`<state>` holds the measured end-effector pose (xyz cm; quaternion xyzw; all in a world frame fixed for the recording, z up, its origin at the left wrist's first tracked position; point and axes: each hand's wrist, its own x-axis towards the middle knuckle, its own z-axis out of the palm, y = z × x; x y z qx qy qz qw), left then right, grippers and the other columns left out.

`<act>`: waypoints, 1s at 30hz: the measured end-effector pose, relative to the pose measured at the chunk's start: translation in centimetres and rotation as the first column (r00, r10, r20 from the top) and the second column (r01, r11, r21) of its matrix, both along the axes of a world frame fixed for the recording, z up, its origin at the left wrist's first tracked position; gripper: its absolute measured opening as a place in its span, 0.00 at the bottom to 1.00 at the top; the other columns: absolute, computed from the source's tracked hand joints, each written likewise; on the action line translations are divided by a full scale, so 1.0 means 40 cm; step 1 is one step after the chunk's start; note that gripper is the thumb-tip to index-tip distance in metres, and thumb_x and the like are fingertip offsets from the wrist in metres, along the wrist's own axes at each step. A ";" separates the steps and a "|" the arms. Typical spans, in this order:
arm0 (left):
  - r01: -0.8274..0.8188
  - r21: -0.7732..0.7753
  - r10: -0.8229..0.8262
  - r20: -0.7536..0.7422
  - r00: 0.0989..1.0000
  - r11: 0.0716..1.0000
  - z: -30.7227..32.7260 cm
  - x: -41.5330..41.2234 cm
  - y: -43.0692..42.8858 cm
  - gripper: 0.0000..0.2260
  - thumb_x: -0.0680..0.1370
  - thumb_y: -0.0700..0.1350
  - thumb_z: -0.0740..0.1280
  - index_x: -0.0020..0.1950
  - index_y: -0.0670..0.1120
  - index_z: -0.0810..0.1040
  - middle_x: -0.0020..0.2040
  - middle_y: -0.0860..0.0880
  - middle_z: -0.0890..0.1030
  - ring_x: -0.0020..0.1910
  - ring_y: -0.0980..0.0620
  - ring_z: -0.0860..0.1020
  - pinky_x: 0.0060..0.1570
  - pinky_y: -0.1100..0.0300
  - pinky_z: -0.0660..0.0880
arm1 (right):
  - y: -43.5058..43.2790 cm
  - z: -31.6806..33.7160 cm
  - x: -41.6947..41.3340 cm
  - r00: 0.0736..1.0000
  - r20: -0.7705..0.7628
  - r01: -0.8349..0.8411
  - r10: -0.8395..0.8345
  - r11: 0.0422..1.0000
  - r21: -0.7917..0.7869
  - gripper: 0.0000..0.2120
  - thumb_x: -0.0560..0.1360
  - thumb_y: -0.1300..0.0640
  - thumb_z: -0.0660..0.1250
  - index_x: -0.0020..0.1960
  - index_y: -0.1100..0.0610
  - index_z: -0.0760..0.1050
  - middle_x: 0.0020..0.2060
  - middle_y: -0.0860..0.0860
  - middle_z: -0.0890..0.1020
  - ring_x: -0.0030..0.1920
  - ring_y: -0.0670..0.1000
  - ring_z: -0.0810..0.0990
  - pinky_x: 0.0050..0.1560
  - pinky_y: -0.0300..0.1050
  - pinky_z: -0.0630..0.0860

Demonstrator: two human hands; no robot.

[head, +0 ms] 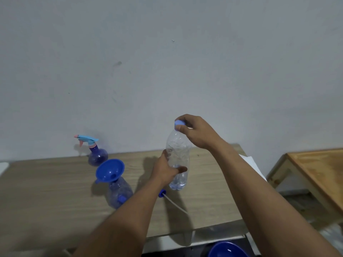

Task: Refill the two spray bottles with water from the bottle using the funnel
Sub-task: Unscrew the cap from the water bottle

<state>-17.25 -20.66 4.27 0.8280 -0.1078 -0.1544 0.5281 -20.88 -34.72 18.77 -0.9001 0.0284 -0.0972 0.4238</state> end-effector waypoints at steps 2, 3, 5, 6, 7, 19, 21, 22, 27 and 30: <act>-0.001 0.001 0.001 0.004 1.000 1.000 0.000 -0.004 0.000 0.38 0.62 0.53 0.82 0.68 0.54 0.69 0.58 0.56 0.77 0.57 0.52 0.76 0.55 0.56 0.75 | -0.004 0.006 -0.006 0.999 -0.017 0.051 -0.051 0.999 0.018 0.16 0.77 0.44 0.70 0.60 0.52 0.75 0.51 0.44 0.82 0.53 0.45 0.82 0.48 0.41 0.76; -0.005 0.000 0.005 0.002 1.000 1.000 -0.001 -0.005 -0.001 0.38 0.62 0.54 0.82 0.68 0.55 0.68 0.59 0.56 0.78 0.58 0.52 0.76 0.56 0.56 0.76 | -0.005 0.006 -0.008 0.996 -0.020 0.083 -0.083 0.997 0.005 0.18 0.75 0.42 0.71 0.58 0.52 0.74 0.50 0.45 0.82 0.51 0.45 0.82 0.46 0.42 0.76; -0.010 -0.005 0.010 -0.008 1.000 1.000 -0.003 -0.007 -0.005 0.40 0.60 0.55 0.82 0.68 0.56 0.68 0.61 0.55 0.78 0.60 0.50 0.76 0.58 0.53 0.76 | -0.008 -0.003 -0.006 0.995 -0.007 0.102 -0.102 0.993 -0.058 0.18 0.76 0.41 0.69 0.55 0.53 0.73 0.49 0.45 0.82 0.50 0.46 0.81 0.47 0.43 0.77; -0.011 -0.004 0.011 -0.009 1.000 1.000 -0.003 -0.008 -0.006 0.40 0.60 0.55 0.82 0.68 0.56 0.68 0.62 0.55 0.78 0.61 0.50 0.76 0.59 0.52 0.76 | -0.008 -0.005 -0.005 0.996 0.001 0.094 -0.094 0.992 -0.084 0.16 0.77 0.42 0.68 0.55 0.53 0.73 0.50 0.45 0.82 0.51 0.47 0.81 0.48 0.44 0.77; -0.012 -0.003 0.012 -0.008 1.000 1.000 -0.004 -0.009 -0.007 0.40 0.60 0.55 0.82 0.68 0.56 0.68 0.63 0.55 0.78 0.61 0.50 0.76 0.60 0.52 0.76 | -0.009 -0.004 -0.004 0.997 0.003 0.078 -0.078 0.992 -0.101 0.14 0.79 0.43 0.67 0.56 0.53 0.74 0.51 0.46 0.82 0.52 0.48 0.81 0.49 0.45 0.77; -0.005 -0.008 0.005 0.008 1.000 1.000 -0.014 -0.003 -0.008 0.40 0.60 0.56 0.82 0.68 0.56 0.68 0.61 0.56 0.78 0.58 0.52 0.76 0.58 0.54 0.76 | 0.003 -0.024 -0.008 0.997 0.068 0.046 -0.045 0.999 -0.010 0.12 0.81 0.50 0.64 0.63 0.52 0.73 0.58 0.45 0.80 0.58 0.46 0.78 0.49 0.37 0.70; 0.004 -0.010 -0.004 0.017 1.000 1.000 -0.015 -0.004 -0.007 0.39 0.63 0.54 0.82 0.69 0.55 0.68 0.58 0.57 0.76 0.56 0.54 0.74 0.53 0.59 0.73 | -0.002 -0.032 -0.015 0.994 0.101 0.043 -0.039 0.998 -0.044 0.14 0.82 0.50 0.62 0.66 0.51 0.73 0.62 0.42 0.79 0.56 0.45 0.77 0.49 0.34 0.69; 0.009 -0.015 -0.009 0.018 1.000 1.000 -0.015 -0.003 -0.009 0.38 0.63 0.53 0.82 0.69 0.55 0.68 0.57 0.58 0.76 0.56 0.55 0.74 0.52 0.59 0.72 | -0.003 -0.038 -0.019 0.993 0.111 0.049 -0.045 0.998 -0.033 0.14 0.83 0.50 0.62 0.67 0.50 0.73 0.62 0.41 0.78 0.56 0.45 0.77 0.51 0.34 0.70; 0.006 -0.007 -0.006 0.014 1.000 1.000 -0.019 -0.004 -0.018 0.39 0.56 0.61 0.81 0.64 0.60 0.70 0.58 0.58 0.80 0.57 0.54 0.79 0.58 0.51 0.78 | 0.003 -0.057 -0.017 0.987 0.138 0.074 -0.081 0.996 0.059 0.19 0.81 0.47 0.65 0.70 0.50 0.70 0.63 0.43 0.78 0.61 0.45 0.77 0.63 0.44 0.73; 0.025 -0.017 -0.025 0.019 0.999 1.000 -0.021 -0.005 -0.017 0.38 0.60 0.58 0.81 0.66 0.58 0.69 0.56 0.60 0.78 0.56 0.56 0.78 0.54 0.60 0.75 | -0.003 -0.050 -0.003 0.986 0.114 0.120 -0.121 0.993 0.022 0.20 0.77 0.40 0.68 0.62 0.50 0.73 0.57 0.44 0.81 0.57 0.46 0.79 0.55 0.42 0.75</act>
